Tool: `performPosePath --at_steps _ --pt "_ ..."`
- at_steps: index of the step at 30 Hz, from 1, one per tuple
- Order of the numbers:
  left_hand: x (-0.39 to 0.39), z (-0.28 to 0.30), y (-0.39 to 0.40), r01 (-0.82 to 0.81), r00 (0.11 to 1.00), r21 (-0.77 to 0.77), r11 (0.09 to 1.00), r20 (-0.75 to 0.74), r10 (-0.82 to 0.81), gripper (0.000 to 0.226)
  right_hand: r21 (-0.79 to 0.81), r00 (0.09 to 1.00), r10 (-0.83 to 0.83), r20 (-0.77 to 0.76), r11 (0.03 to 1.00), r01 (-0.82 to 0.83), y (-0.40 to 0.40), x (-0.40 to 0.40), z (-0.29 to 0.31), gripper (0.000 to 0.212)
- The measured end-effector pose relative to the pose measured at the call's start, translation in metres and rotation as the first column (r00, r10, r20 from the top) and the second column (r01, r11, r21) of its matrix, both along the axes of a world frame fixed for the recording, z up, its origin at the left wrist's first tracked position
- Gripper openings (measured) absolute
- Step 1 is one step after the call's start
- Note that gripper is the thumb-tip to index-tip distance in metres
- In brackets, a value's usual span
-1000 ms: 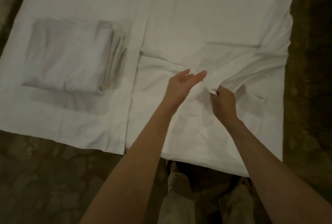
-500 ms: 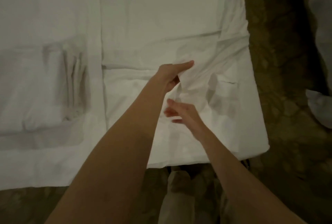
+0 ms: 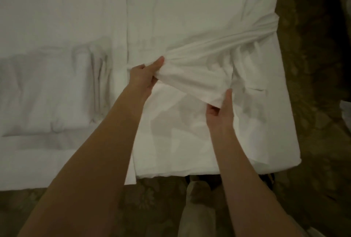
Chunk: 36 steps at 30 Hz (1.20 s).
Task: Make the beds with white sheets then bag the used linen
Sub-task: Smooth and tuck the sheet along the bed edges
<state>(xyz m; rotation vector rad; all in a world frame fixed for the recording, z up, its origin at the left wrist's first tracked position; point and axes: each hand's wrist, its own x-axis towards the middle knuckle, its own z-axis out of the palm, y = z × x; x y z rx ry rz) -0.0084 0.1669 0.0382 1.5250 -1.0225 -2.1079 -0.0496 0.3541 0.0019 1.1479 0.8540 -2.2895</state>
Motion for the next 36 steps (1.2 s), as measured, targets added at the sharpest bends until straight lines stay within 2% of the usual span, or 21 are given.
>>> performPosePath --at_steps 3,4,10,12,15,18,23,25,27,29,32,33,36 --pt "0.052 0.0 -0.021 -0.082 0.995 -0.037 0.996 0.048 0.084 0.012 0.089 0.997 0.059 -0.049 0.995 -0.054 0.014 0.003 0.005 0.05" --pt "0.072 0.002 -0.024 -0.101 0.991 -0.045 0.994 0.078 0.105 0.009 0.115 0.996 0.081 -0.048 0.99 -0.075 0.018 0.007 0.006 0.048" --pt "0.181 -0.01 -0.005 -0.209 0.927 -0.076 0.975 0.303 0.222 0.014 0.234 0.956 0.294 -0.015 0.93 -0.282 0.025 0.048 0.008 0.044" --pt "0.202 -0.026 0.016 -0.216 0.919 -0.044 0.975 0.328 0.218 0.014 0.288 0.958 0.285 0.041 0.914 -0.285 0.035 0.061 0.004 0.035" --pt "0.214 -0.053 0.054 -0.123 0.925 0.024 0.992 0.364 0.105 0.02 0.369 0.967 0.228 0.118 0.894 -0.256 0.061 0.069 -0.008 0.031" --pt "0.214 -0.065 0.082 -0.04 0.932 0.087 0.995 0.363 0.006 0.034 0.311 0.956 0.261 0.134 0.905 -0.291 0.074 0.069 -0.018 0.033" --pt "0.233 -0.043 0.066 -0.037 0.944 -0.108 0.993 0.322 0.07 0.009 0.286 0.934 0.35 0.08 0.889 -0.357 0.068 0.064 -0.016 0.028" --pt "0.251 -0.037 0.068 -0.015 0.925 -0.147 0.989 0.372 0.069 0.01 0.283 0.907 0.407 0.109 0.862 -0.421 0.077 0.072 -0.017 0.024" --pt "0.272 -0.045 0.083 0.004 0.872 -0.147 0.989 0.485 0.069 0.017 0.278 0.866 0.458 0.199 0.821 -0.499 0.091 0.091 -0.024 0.027" --pt "0.281 -0.057 0.097 -0.059 0.843 -0.107 0.992 0.526 0.107 0.027 0.242 0.846 0.459 0.269 0.818 -0.521 0.102 0.105 -0.032 0.034" --pt "0.273 -0.074 0.107 -0.282 0.867 0.048 0.958 0.441 0.233 0.039 0.226 0.871 0.422 0.253 0.849 -0.477 0.112 0.1 -0.042 0.026" --pt "0.268 -0.078 0.11 -0.306 0.872 0.07 0.95 0.421 0.25 0.039 0.207 0.889 0.406 0.211 0.871 -0.447 0.114 0.094 -0.043 0.025" --pt "0.259 -0.08 0.121 -0.369 0.875 0.047 0.928 0.353 0.33 0.023 0.044 0.945 0.313 0.092 0.947 -0.318 0.121 0.076 -0.047 0.044"
